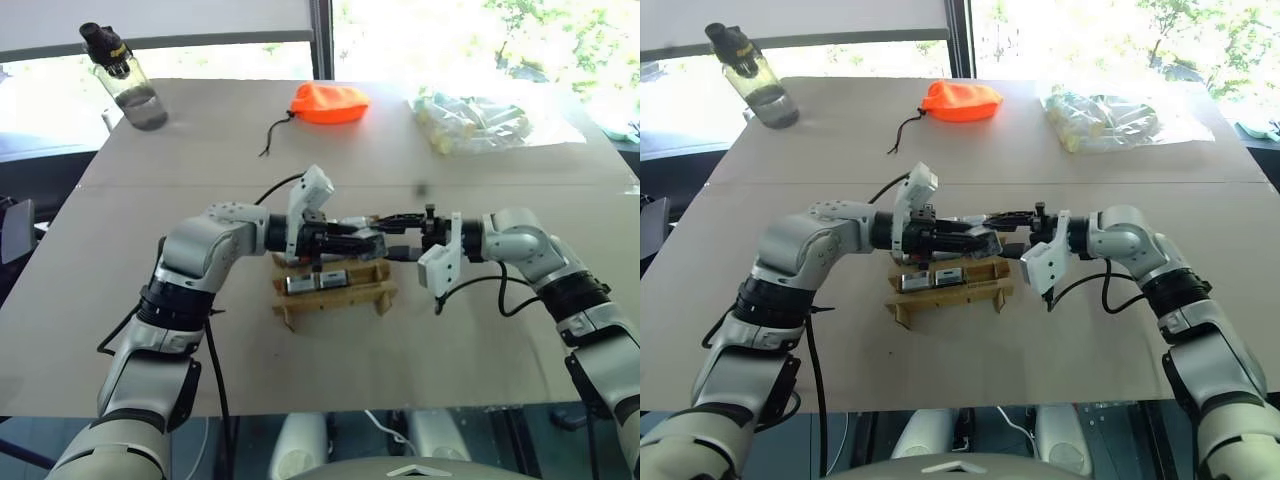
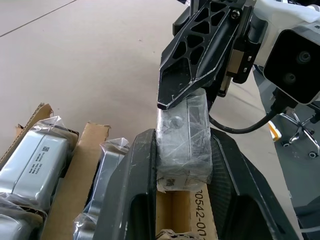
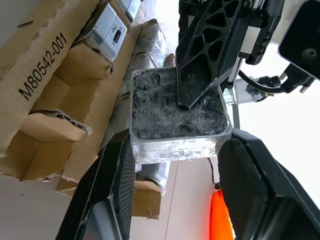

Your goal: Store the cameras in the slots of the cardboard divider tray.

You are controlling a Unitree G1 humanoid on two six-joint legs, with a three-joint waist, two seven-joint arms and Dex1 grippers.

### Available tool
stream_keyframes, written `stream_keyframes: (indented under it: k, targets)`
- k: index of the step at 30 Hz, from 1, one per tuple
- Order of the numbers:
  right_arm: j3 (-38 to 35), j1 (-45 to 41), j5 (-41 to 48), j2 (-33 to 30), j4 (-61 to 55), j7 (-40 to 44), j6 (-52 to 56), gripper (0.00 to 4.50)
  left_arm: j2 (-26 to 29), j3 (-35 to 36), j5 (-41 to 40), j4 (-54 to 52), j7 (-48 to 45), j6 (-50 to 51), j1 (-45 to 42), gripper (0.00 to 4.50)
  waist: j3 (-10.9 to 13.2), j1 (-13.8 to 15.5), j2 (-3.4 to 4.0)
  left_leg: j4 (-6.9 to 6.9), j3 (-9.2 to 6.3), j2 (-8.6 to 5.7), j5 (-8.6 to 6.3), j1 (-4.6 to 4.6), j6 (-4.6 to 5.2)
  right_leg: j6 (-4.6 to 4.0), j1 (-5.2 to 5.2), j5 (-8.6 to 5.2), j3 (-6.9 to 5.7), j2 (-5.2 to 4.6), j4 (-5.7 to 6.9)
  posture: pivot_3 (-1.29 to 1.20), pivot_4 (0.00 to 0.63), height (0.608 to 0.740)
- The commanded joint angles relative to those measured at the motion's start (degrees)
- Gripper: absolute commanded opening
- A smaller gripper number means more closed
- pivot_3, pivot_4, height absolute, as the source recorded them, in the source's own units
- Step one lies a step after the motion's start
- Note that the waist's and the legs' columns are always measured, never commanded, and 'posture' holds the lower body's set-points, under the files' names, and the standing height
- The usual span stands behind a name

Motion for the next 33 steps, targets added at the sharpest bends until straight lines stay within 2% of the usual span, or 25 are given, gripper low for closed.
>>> stream_keyframes:
  k: [1, 3, 4, 8, 11, 13, 15, 18, 22, 24, 33]
  targets:
    - [-0.8, 0.7, 2.9, -1.1, -2.6, 0.1, 0.1, 3.11, 0.2, 0.9, -0.5, -1.8, -0.6, -0.3, -0.4, 0.78, 0.0, 0.1, 0.00, 0.00, -0.01, 0.00, 0.00, 0.00, 0.00, 0.00, 0.00, 0.00, 0.00, 0.00, -0.01, 0.00, 0.150, 0.726]
    - [-1.7, 1.9, 6.7, -1.2, -3.3, 0.8, 3.0, 4.15, 0.4, 1.0, -0.4, -1.9, -0.8, -0.8, -0.3, 0.78, 0.0, 0.1, 0.00, 0.00, -0.01, -0.01, 0.00, 0.00, 0.00, 0.00, 0.00, 0.00, 0.00, -0.01, -0.01, 0.00, 0.150, 0.726]
    - [-2.1, 3.0, 9.5, -1.8, -3.9, 2.5, 6.4, 4.50, 0.5, 1.0, -0.3, -2.1, -1.3, -1.6, -0.3, 0.78, 0.0, 0.1, 0.00, 0.00, -0.01, 0.00, 0.00, -0.01, 0.00, 0.00, 0.00, 0.00, 0.01, -0.01, -0.01, 0.00, 0.150, 0.726]
    - [-4.4, 10.8, 27.5, -6.6, -11.5, 13.7, 25.2, 4.50, 1.0, 1.7, -0.6, -4.4, -1.3, -2.4, 0.4, 0.78, 0.0, 0.4, 0.00, 0.00, -0.06, 0.00, 0.00, -0.03, 0.00, 0.00, 0.01, 0.00, 0.02, -0.03, -0.02, 0.00, 0.150, 0.726]
    - [-8.4, 20.0, 40.9, -12.8, -20.9, 19.5, 42.1, 4.50, 2.3, 1.6, -1.6, -9.1, -0.9, -0.9, 1.9, 0.78, 0.0, 1.0, 0.02, 0.00, -0.14, 0.00, -0.01, -0.13, 0.02, 0.00, 0.03, 0.00, -0.03, -0.09, -0.16, 0.00, 0.150, 0.726]
    - [-11.3, 26.5, 47.5, -16.6, -25.6, 23.5, 49.5, 4.50, 3.4, 1.1, -0.8, -12.5, -0.3, -1.5, 3.5, 0.78, 0.0, 1.3, 0.04, -0.06, -0.13, -0.02, -0.02, -0.12, 0.03, 0.00, 0.03, 0.00, -0.02, -0.13, -0.20, 0.00, 0.150, 0.726]
    - [-15.1, 32.5, 53.2, -17.6, -28.4, 25.3, 54.1, 4.50, 3.4, 1.4, -0.5, -15.6, 1.5, -1.8, 5.0, 0.78, 0.0, 1.4, 0.04, -0.10, -0.15, -0.01, -0.03, -0.08, 0.05, 0.00, 0.07, 0.00, -0.04, -0.10, -0.25, 0.00, 0.150, 0.726]
    - [-19.9, 38.3, 57.0, -16.3, -30.6, 26.0, 56.7, 4.50, 3.2, 1.7, -0.6, -18.9, 3.1, -2.5, 7.0, 0.78, 0.0, 1.3, 0.04, -0.09, -0.12, 0.01, -0.04, 0.04, 0.05, 0.00, 0.16, 0.00, 0.01, -0.01, -0.23, 0.00, 0.150, 0.726]
    - [-26.2, 46.2, 61.7, -14.3, -30.7, 31.0, 58.7, 4.50, 4.1, -1.5, 4.6, -22.0, 6.9, -5.5, 10.1, 0.78, 0.0, 1.6, 0.05, -0.08, -0.18, 0.02, -0.04, 0.26, 0.07, 0.00, 0.41, -0.01, 0.01, 0.05, -0.24, 0.00, 0.150, 0.726]
    - [-29.3, 47.0, 64.8, -11.6, -30.0, 35.0, 59.0, 4.50, 3.6, -2.2, 5.0, -23.0, 7.9, -5.6, 11.3, 0.78, 0.0, 1.5, 0.04, -0.05, -0.18, 0.01, -0.04, 0.25, 0.07, 0.01, 0.42, -0.01, 0.02, 0.05, -0.26, 0.00, 0.150, 0.726]
    - [-32.7, 45.3, 59.4, -9.3, -25.5, 40.8, 57.5, 4.50, 1.7, -0.8, 5.6, -18.9, 10.2, -8.1, 13.9, 0.78, 0.0, 1.5, 0.05, -0.02, -0.21, 0.03, -0.04, 0.23, 0.08, 0.00, 0.41, -0.01, 0.00, 0.10, -0.28, 0.00, 0.150, 0.726]
